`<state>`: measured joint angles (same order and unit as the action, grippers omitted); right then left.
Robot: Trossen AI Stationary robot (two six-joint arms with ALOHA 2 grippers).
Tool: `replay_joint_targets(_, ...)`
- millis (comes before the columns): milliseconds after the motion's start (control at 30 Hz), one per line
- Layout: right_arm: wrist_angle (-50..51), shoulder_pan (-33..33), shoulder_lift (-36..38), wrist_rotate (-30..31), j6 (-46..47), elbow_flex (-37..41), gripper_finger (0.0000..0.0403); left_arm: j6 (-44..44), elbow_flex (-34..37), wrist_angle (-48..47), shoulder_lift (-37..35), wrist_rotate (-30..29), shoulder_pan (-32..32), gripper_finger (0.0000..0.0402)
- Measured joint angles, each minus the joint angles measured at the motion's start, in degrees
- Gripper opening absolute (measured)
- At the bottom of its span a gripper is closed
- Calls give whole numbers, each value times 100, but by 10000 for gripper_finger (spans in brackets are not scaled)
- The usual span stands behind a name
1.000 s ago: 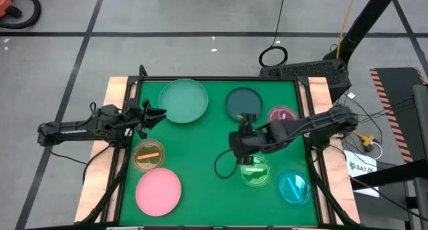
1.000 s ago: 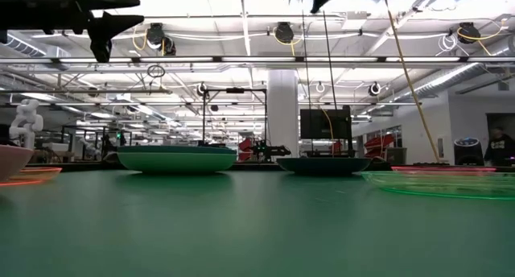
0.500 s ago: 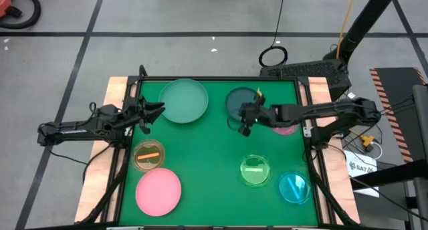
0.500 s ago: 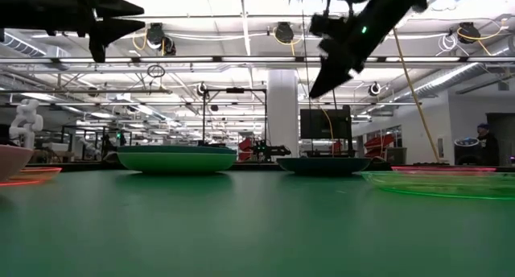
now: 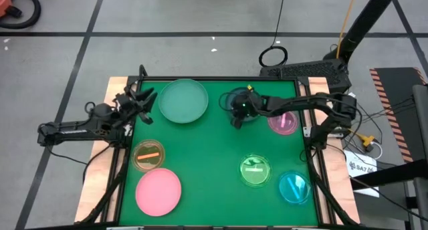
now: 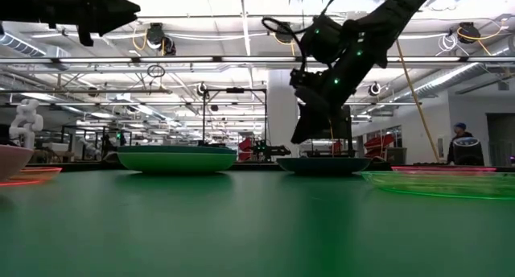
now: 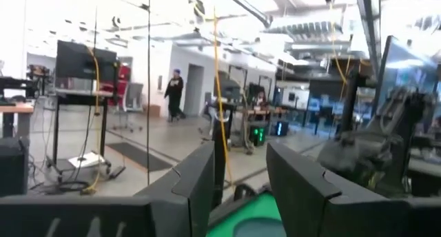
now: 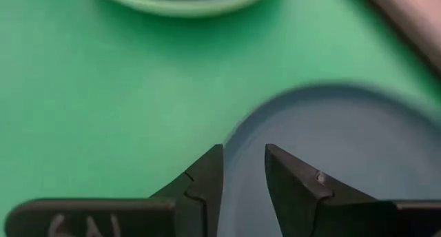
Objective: Stack plastic plates
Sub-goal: Stack the dark blue plate on top of the dark green plate
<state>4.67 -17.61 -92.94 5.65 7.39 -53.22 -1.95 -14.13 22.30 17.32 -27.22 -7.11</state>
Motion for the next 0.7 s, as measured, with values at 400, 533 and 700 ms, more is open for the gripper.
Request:
replay_joint_targets(400, 1343, 301, -21, -110, -367, -428, 178, -691, 0, 449, -2, 1, 0, 138)
replay_joint_targets(533, 1414, 391, -209, 92, -603, -427, 177, -811, 0, 445, 0, 2, 0, 138)
replay_joint_targets(700, 1419, 450, -470, 721, -608, -425, 165, -831, 0, 354, 0, 2, 0, 138)
